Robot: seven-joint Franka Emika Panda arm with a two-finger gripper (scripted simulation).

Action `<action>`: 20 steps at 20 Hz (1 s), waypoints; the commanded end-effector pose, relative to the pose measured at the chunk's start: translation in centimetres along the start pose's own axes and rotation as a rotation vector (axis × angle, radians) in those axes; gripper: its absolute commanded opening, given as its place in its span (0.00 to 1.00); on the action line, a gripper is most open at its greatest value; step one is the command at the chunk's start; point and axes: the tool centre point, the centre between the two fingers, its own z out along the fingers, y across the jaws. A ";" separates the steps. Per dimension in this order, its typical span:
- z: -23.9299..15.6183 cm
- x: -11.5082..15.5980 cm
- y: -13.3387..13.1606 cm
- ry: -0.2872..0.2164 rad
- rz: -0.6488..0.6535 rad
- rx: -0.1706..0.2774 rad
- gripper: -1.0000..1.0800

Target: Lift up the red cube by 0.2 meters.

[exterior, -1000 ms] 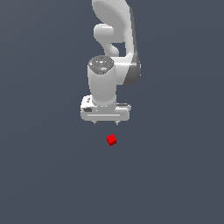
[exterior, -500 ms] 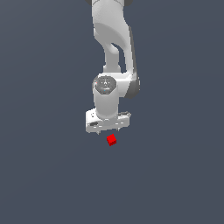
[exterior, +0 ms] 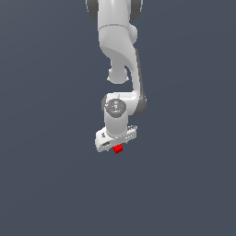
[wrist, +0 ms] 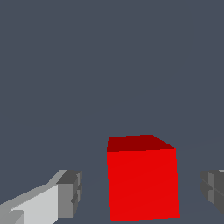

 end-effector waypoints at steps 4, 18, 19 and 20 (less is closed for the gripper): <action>1.6 0.4 -0.2 -0.001 -0.059 -0.002 0.96; 1.7 0.4 -0.2 -0.002 -0.064 -0.003 0.00; 1.7 0.4 -0.2 -0.002 -0.064 -0.003 0.00; 1.6 0.4 -0.2 -0.002 -0.064 -0.003 0.00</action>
